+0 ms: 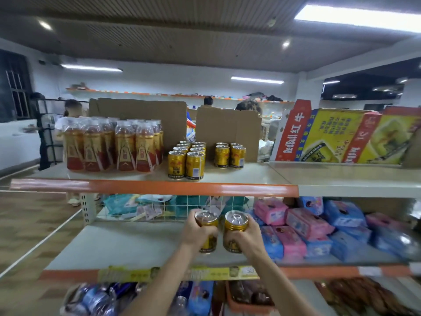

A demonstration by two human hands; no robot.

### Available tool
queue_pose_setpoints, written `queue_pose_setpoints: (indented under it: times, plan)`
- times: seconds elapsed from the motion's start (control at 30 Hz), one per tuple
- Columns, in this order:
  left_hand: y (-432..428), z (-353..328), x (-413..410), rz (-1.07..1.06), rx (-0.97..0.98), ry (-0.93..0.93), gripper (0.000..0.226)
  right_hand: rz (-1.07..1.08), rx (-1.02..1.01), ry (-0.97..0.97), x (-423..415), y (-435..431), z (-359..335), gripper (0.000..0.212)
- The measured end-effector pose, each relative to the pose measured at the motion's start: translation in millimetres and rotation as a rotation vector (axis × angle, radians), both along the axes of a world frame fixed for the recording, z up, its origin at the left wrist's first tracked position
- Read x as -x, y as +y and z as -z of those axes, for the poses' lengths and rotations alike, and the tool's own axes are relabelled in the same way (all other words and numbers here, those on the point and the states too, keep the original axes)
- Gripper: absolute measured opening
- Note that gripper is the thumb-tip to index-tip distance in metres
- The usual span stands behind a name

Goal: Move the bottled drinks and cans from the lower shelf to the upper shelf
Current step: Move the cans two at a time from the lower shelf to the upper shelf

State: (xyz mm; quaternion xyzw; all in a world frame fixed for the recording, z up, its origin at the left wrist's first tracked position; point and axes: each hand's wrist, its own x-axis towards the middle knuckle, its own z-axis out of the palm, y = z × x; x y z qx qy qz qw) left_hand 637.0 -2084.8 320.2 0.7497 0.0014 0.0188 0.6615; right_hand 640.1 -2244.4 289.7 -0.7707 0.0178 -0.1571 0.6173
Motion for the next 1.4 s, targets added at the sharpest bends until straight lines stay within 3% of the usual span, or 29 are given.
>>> queue_pose_setpoints:
  times: [0.13,0.3,0.6,0.87,1.0,1.1,1.33,1.4]
  plan:
    - [-6.6,-34.2,0.2,0.057,0.027,-0.092,0.066,-0.025,-0.074,-0.081,12.8,-5.5,-43.3,0.061]
    - [-17.4,-74.2,-12.3,0.104,-0.019,-0.209,0.072,-0.048,-0.042,-0.142,20.6,-10.5,-90.8,0.039]
    - [-43.1,-104.0,-66.3,0.082,0.015,-0.277,0.069,-0.072,-0.064,-0.221,-26.7,-40.1,-131.2,0.041]
    - [-70.9,-111.6,-131.4,0.04,-0.001,-0.279,0.066,-0.04,-0.033,-0.229,-113.8,-77.1,-143.1,0.065]
    - [-83.1,-109.6,-164.0,0.002,0.006,-0.247,0.067,-0.07,-0.029,-0.164,-153.8,-82.3,-136.2,0.062]
    - [-87.2,-101.2,-186.8,-0.036,0.033,-0.191,0.063,-0.107,-0.012,-0.128,-174.4,-83.5,-126.8,0.04]
    - [-91.9,-92.5,-222.0,-0.068,0.031,-0.154,0.058,-0.15,0.027,-0.081,-210.7,-80.6,-118.0,0.034]
    - [-92.3,-90.4,-233.5,-0.096,0.012,-0.165,0.056,-0.149,0.034,-0.074,-217.5,-79.2,-117.8,0.041]
